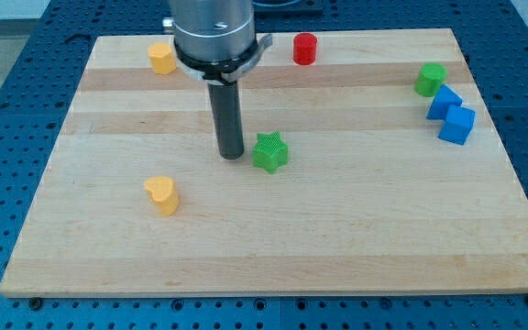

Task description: Move the green star towards center right

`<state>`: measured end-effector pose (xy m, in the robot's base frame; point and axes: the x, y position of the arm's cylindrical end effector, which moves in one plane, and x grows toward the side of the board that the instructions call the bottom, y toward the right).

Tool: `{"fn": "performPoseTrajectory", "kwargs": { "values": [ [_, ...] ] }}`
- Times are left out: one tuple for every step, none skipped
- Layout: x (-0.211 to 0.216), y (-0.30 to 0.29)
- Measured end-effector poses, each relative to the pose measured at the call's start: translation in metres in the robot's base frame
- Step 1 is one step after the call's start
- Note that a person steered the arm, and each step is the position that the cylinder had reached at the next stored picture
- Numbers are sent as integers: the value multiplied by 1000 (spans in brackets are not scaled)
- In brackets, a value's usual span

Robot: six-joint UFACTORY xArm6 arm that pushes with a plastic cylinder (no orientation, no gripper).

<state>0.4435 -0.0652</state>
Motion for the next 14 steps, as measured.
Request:
{"fn": "performPoseTrajectory", "kwargs": {
  "values": [
    [2, 4],
    [2, 10],
    [2, 17],
    [3, 18],
    [3, 26],
    [3, 38],
    [3, 42],
    [3, 54],
    [3, 62],
    [13, 62],
    [24, 62],
    [24, 64],
    [24, 72],
    [24, 72]
  ]
}}
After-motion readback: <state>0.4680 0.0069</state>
